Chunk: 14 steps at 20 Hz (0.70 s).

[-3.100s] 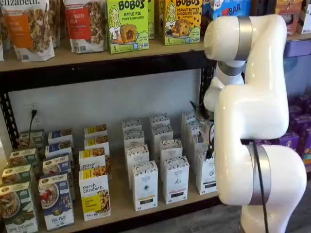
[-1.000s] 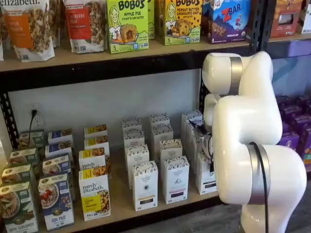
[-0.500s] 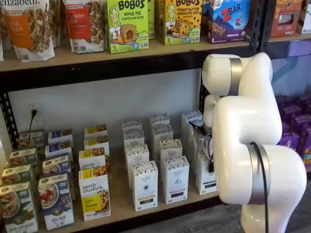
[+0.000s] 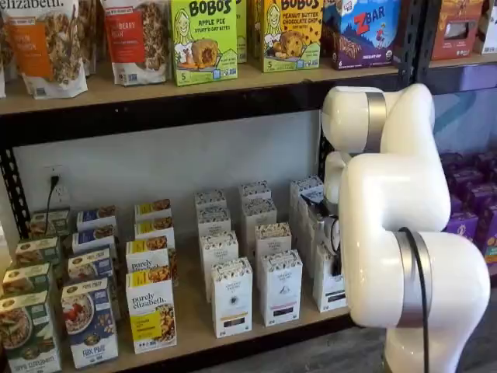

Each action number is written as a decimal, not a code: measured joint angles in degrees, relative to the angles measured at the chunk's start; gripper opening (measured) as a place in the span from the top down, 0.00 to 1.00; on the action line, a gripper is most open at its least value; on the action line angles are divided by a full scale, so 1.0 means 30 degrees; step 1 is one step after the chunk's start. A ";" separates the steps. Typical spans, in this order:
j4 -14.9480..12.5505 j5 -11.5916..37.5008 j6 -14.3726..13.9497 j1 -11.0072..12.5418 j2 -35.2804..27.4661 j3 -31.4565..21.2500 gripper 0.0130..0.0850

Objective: Pick up the white box with a green strip in the middle, on the bottom shelf, the sixth box from the left

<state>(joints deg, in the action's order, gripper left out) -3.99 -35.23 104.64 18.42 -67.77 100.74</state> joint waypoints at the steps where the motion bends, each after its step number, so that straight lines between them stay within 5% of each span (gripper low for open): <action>1: 0.0000 0.0044 0.0004 0.0003 0.0039 -0.0072 0.44; 14: -0.0617 0.1460 -0.0552 0.0009 0.1038 -0.1976 0.50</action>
<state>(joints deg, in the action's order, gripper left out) -5.84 -30.85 102.99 18.45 -64.66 94.81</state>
